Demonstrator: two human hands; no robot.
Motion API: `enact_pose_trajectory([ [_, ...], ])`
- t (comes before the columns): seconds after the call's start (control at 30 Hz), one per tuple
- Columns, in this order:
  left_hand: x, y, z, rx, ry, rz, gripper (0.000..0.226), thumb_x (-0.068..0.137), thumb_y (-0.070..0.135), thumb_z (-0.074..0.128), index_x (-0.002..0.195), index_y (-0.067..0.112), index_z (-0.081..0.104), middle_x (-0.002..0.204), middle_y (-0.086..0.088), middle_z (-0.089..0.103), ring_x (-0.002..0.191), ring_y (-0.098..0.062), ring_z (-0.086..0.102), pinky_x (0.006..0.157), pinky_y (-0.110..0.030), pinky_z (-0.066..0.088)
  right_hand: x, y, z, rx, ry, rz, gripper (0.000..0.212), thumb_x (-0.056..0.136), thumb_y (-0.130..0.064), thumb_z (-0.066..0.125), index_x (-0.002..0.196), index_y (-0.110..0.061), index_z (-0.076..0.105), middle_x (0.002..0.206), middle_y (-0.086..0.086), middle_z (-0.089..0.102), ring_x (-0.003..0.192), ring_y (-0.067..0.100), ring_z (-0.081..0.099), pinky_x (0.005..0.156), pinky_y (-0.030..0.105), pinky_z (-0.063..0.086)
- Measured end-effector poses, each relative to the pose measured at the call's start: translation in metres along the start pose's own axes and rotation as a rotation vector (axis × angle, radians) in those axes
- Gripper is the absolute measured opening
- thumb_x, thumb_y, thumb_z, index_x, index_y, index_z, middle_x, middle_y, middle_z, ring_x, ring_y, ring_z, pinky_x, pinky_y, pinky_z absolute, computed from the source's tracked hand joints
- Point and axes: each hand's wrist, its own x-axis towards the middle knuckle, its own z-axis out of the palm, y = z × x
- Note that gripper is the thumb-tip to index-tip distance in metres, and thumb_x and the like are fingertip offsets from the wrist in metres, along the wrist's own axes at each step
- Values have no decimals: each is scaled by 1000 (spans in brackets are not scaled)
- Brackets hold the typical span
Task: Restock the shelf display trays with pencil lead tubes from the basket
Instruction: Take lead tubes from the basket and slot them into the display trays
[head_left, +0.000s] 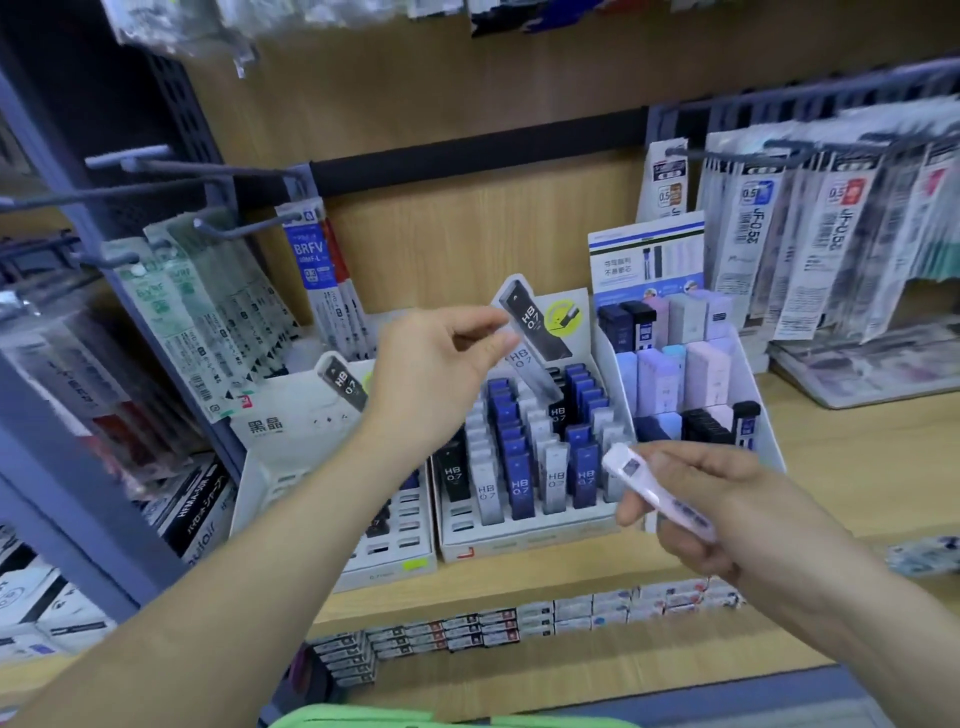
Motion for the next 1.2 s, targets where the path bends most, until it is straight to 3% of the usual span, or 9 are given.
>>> enact_pose_trajectory([
  [0.07,5,-1,11,66,-36,14,9,84,19,73,91,21,77,70,26,66,72,2,64,75,-12,50,3,1,-11,50,77,-1,25,102,-19,47,97,-7,68,65,12,62,40,11,29,37,18,19],
  [0.17,3,-1,5,47,30,26,16,87,15,69,86,31,72,75,20,69,73,-2,64,75,-17,51,8,4,-21,65,95,26,25,97,-25,55,88,-4,66,55,9,51,39,12,27,36,19,19],
  [0.33,-17,-10,-37,19,94,-15,15,88,7,65,87,21,71,76,0,68,75,-27,64,72,-42,55,20,14,-18,87,-50,85,16,91,-2,56,91,3,71,68,13,53,48,14,36,40,21,27],
  [0.5,-34,-26,-45,129,-18,-72,18,85,3,67,83,20,68,78,0,65,72,-19,57,68,-28,48,26,20,-12,131,-119,96,23,89,1,58,89,-8,78,72,14,58,55,19,52,44,22,42],
  [0.6,-43,-31,-40,233,-99,-32,22,83,1,69,79,22,66,77,-3,66,70,-18,57,69,-30,50,25,18,-10,187,-159,55,18,80,-3,66,91,-10,78,76,9,65,60,19,65,48,23,49],
  [0.73,-49,-29,-37,273,-107,18,24,82,1,70,80,25,66,77,-2,67,71,-16,59,68,-28,49,23,11,-12,330,-80,23,32,71,-11,67,102,-5,71,73,8,66,58,25,69,46,25,54],
  [0.93,-18,-5,-22,-34,102,20,19,87,4,65,85,23,65,80,-1,66,76,-23,64,71,-26,53,22,4,-17,325,32,-6,35,80,-34,63,107,-13,68,61,9,58,38,14,41,33,17,26],
  [1.1,5,-5,26,0,-15,8,23,85,8,69,80,29,65,76,7,68,69,-5,61,70,-13,49,25,8,-25,298,76,-48,29,92,-35,55,105,-12,66,54,5,44,39,13,21,40,20,17],
  [1.2,11,-16,44,116,-105,4,26,84,12,72,79,37,65,76,10,68,70,-7,61,73,-16,50,30,11,-30,306,89,-41,22,96,-30,52,87,-19,69,59,9,49,39,14,21,40,21,17],
])
